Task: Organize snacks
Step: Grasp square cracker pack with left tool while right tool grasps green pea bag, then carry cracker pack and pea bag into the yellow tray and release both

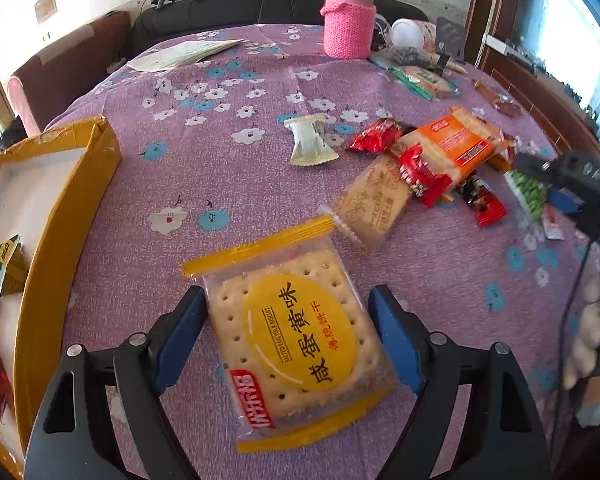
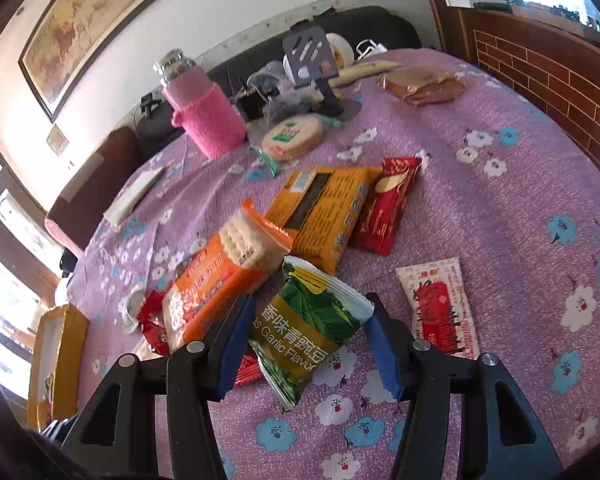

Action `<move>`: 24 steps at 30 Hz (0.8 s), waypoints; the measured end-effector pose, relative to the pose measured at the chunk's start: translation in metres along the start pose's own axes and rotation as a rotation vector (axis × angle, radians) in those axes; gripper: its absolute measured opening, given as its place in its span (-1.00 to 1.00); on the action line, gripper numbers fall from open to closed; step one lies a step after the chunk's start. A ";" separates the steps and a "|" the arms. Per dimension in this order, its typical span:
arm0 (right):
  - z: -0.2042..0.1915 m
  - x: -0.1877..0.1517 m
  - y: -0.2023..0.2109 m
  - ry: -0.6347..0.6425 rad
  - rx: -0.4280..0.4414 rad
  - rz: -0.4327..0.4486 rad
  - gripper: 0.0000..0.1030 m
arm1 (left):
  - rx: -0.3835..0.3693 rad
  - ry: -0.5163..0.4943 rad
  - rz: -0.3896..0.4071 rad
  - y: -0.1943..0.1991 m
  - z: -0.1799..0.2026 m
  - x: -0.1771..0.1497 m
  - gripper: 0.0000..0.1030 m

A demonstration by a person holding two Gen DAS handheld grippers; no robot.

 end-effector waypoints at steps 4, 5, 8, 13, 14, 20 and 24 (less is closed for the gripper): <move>0.001 0.006 0.009 -0.015 0.007 0.043 0.11 | -0.012 -0.009 0.014 0.003 -0.002 0.002 0.46; 0.002 0.006 0.010 -0.018 0.009 0.049 0.11 | -0.025 0.000 0.012 0.005 -0.004 0.002 0.44; 0.002 0.008 0.012 -0.021 0.015 0.062 0.11 | -0.067 0.045 0.017 0.013 -0.008 0.000 0.44; -0.005 0.012 0.020 0.002 0.032 0.096 0.11 | -0.160 0.128 0.079 0.055 -0.023 -0.001 0.44; -0.008 0.012 0.021 0.010 0.033 0.102 0.11 | -0.181 0.150 0.100 0.068 -0.030 -0.001 0.44; -0.024 0.005 0.021 0.066 0.033 0.111 0.11 | -0.215 0.285 0.209 0.127 -0.092 0.002 0.44; -0.046 0.000 0.033 0.108 0.053 0.108 0.11 | -0.157 0.368 0.273 0.154 -0.149 -0.005 0.44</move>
Point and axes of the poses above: each gripper's, at about its wrist camera, not at the fingertips, and y roughly against the way its jaws point, z to its right, x to its top, the point moved 8 cm from there along -y, roughly the way its jaws point, and after that the axes turned 3 degrees about y, right-handed, at the moved point
